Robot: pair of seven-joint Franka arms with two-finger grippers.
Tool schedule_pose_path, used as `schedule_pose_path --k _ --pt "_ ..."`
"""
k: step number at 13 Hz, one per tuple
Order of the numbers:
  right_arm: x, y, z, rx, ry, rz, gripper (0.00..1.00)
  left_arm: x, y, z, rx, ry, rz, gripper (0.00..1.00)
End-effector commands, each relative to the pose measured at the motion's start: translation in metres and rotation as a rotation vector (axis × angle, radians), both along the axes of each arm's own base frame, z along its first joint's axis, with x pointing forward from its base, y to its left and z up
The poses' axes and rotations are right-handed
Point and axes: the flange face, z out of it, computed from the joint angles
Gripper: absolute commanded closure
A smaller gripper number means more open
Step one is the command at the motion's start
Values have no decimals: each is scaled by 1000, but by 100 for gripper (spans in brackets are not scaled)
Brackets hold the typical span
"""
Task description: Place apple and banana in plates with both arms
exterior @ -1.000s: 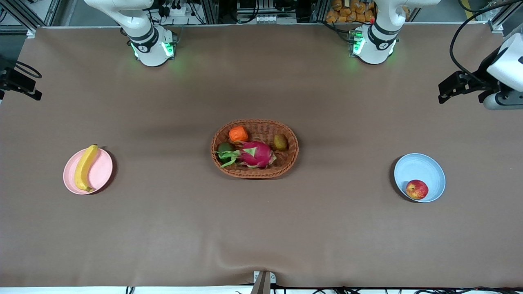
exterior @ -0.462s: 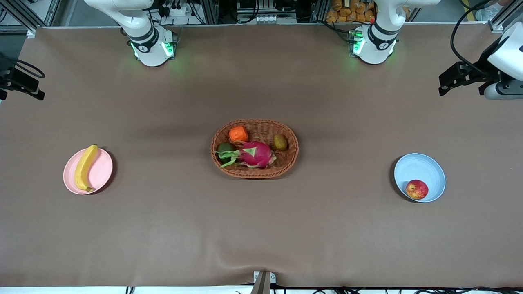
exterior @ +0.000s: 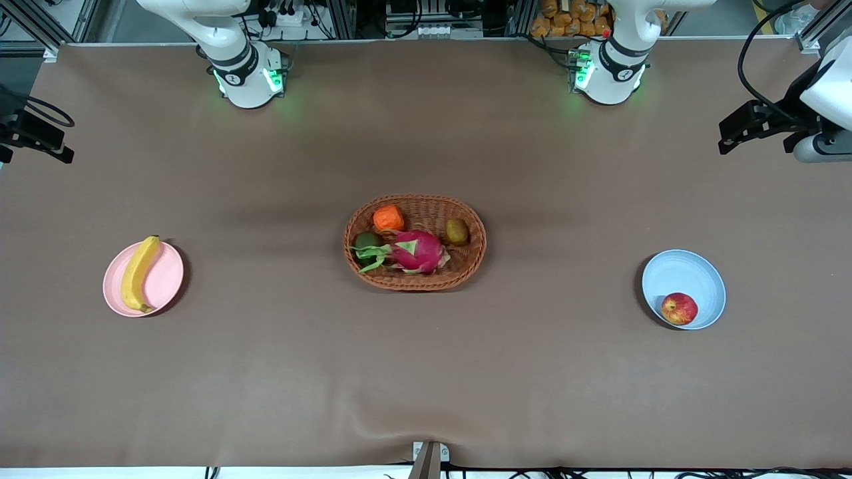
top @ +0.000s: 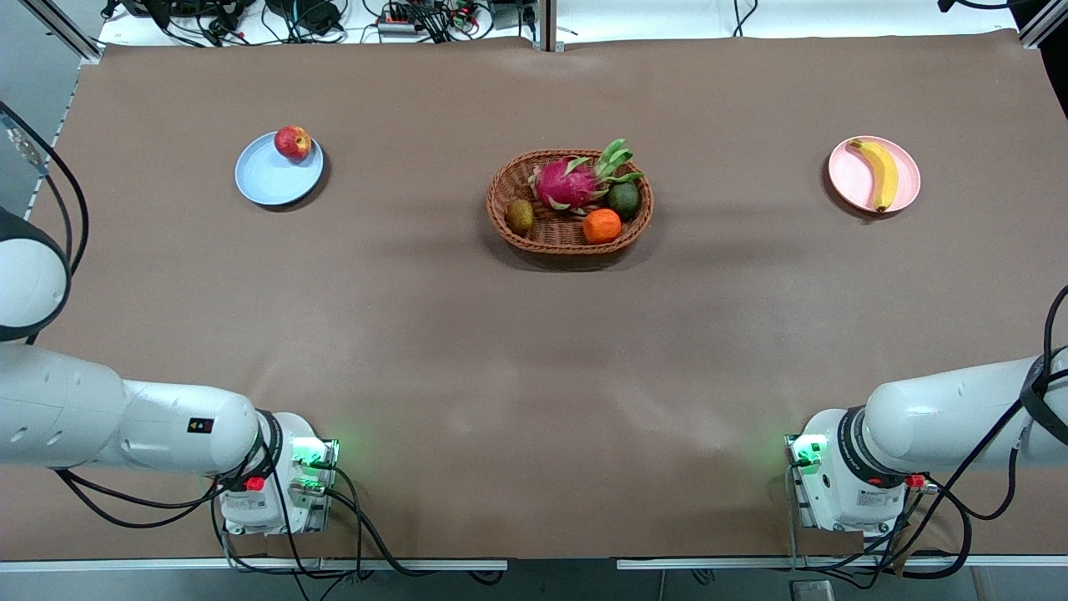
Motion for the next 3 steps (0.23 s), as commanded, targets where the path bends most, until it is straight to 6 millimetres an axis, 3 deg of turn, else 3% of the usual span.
schedule_pose_path --k 1,3 --pt "-3 1 7 -20 -1 12 0 -8 -2 9 -5 0 -5 0" --pt "-6 1 5 -20 17 14 0 -8 -4 8 -6 2 -10 0"
